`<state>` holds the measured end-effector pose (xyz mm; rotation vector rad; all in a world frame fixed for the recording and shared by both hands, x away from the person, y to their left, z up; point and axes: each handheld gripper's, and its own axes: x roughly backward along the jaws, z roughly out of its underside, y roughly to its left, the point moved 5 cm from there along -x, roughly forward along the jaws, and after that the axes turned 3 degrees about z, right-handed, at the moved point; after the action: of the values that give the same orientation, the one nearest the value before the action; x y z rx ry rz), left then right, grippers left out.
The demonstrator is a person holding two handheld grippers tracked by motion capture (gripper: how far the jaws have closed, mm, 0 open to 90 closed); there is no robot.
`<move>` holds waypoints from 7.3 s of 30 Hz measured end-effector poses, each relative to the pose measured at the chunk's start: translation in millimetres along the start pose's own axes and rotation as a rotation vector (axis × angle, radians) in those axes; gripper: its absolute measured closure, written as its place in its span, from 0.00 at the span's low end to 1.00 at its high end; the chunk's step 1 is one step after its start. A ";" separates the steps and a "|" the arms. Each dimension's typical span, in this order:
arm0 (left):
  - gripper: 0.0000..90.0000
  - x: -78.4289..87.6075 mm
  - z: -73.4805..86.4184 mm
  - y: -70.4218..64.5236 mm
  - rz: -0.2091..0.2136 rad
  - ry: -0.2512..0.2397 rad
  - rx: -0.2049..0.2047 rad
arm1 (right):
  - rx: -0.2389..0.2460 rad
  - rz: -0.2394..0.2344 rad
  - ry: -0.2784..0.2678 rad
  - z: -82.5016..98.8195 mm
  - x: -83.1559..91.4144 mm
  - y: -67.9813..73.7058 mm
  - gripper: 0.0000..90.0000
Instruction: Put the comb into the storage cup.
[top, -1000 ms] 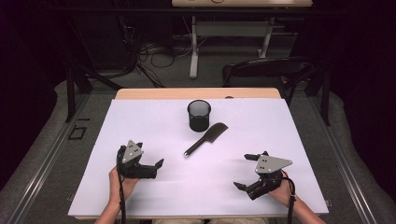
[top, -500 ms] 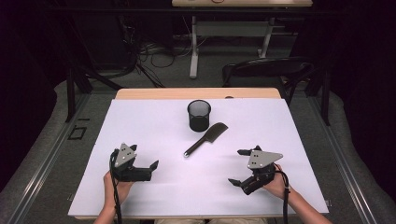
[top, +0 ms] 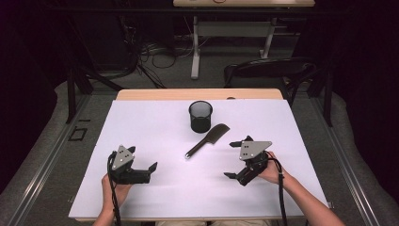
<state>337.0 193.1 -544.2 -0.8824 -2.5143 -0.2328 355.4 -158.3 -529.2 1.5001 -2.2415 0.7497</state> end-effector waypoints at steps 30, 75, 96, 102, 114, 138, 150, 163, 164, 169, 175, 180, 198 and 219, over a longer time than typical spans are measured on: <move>0.00 -2.3 0.2 1.2 0.023 -0.005 -0.002 | 0.180 -0.113 0.142 -35.7 -42.3 -28.9 0.01; 0.00 -6.3 -0.6 -0.3 0.068 -0.008 -0.005 | 0.446 -0.264 0.459 -41.9 -118.6 -55.8 0.13; 0.00 -6.4 -1.3 0.5 0.081 -0.017 0.003 | 0.626 -0.297 0.597 -42.1 -144.9 -60.2 0.60; 0.00 -6.1 -0.7 1.3 0.083 -0.014 0.007 | 0.679 -0.313 0.621 -41.5 -152.0 -61.5 0.68; 0.00 -7.9 -0.2 -0.1 0.089 -0.009 0.000 | 0.758 -0.325 0.666 -35.9 -160.2 -61.5 0.77; 0.00 -7.0 -1.3 -0.9 0.084 -0.015 -0.002 | 0.724 -0.269 0.601 -62.1 -128.0 -56.8 0.81; 0.00 -8.3 -2.1 -3.6 0.092 0.010 -0.020 | 0.734 -0.214 0.618 -69.1 -111.0 -50.9 0.81; 0.00 -11.7 -28.5 -28.0 0.101 0.051 -0.137 | 0.745 -0.150 0.634 -68.2 -93.9 -46.5 0.81; 0.00 -12.0 -31.9 -30.7 0.098 0.058 -0.152 | 0.746 -0.145 0.635 -68.3 -92.8 -46.2 0.81; 0.00 -18.2 -44.7 -44.4 0.105 0.083 -0.218 | 0.758 -0.121 0.629 -70.9 -88.0 -44.1 0.81; 0.00 -26.5 -55.9 -56.2 0.112 0.097 -0.267 | 0.782 -0.103 0.618 -76.4 -85.6 -39.6 0.81; 0.00 -33.9 -64.5 -63.5 0.125 0.115 -0.299 | 0.799 -0.091 0.618 -79.3 -86.5 -36.2 0.81; 0.33 -65.1 -71.0 -72.2 0.175 0.193 -0.354 | 0.837 -0.080 0.567 -89.2 -87.3 -23.1 0.81; 0.79 -77.5 -70.1 -71.9 0.238 0.246 -0.315 | 0.877 -0.059 0.547 -94.4 -90.0 -13.7 0.81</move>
<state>371.0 73.4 -520.0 -1.1863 -2.1552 -0.6303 401.7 -39.2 -499.5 1.3964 -1.4892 2.0027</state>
